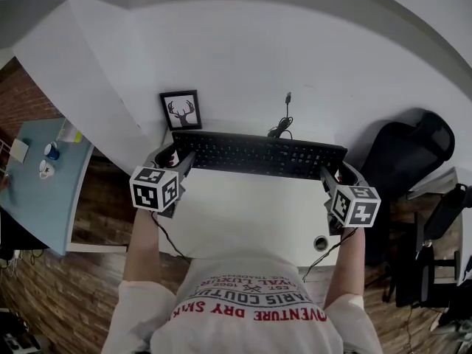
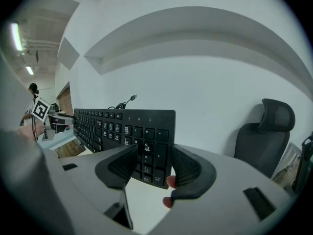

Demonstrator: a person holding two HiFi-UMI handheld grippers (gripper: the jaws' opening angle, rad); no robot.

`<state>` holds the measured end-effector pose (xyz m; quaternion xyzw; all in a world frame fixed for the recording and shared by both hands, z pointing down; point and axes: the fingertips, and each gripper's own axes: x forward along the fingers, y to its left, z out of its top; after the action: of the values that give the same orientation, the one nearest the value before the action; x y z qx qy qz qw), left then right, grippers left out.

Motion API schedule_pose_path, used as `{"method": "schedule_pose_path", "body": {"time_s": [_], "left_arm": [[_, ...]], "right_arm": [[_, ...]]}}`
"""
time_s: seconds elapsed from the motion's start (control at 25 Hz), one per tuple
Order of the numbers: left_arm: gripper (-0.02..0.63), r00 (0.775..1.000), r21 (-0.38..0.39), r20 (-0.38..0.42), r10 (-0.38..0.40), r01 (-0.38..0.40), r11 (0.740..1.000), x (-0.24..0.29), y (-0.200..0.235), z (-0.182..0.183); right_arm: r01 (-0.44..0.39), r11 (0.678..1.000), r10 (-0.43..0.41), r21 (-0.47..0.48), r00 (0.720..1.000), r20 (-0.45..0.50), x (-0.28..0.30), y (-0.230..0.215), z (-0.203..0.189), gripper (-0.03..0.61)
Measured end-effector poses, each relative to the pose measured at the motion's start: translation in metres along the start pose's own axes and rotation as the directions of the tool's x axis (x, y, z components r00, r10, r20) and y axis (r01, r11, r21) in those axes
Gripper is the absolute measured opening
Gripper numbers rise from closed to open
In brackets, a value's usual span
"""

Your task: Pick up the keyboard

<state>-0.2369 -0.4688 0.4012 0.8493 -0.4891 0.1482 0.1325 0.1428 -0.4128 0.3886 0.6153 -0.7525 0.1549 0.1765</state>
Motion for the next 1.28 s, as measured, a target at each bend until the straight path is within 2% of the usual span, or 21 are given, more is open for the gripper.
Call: {"method": "schedule_pose_path", "body": {"time_s": [0.52, 1.28], "left_arm": [[0.23, 0.999, 0.056, 0.034, 0.013, -0.015, 0.998, -0.013, -0.003, 0.019], [0.23, 0.999, 0.041, 0.031, 0.033, -0.034, 0.999, -0.012, -0.003, 0.013]], "right_arm": [[-0.001, 0.999, 0.0, 0.034, 1.0, 0.019, -0.006, 0.002, -0.001, 0.238], [-0.006, 1.0, 0.007, -0.002, 1.0, 0.023, -0.001, 0.0, 0.006, 0.238]]}}
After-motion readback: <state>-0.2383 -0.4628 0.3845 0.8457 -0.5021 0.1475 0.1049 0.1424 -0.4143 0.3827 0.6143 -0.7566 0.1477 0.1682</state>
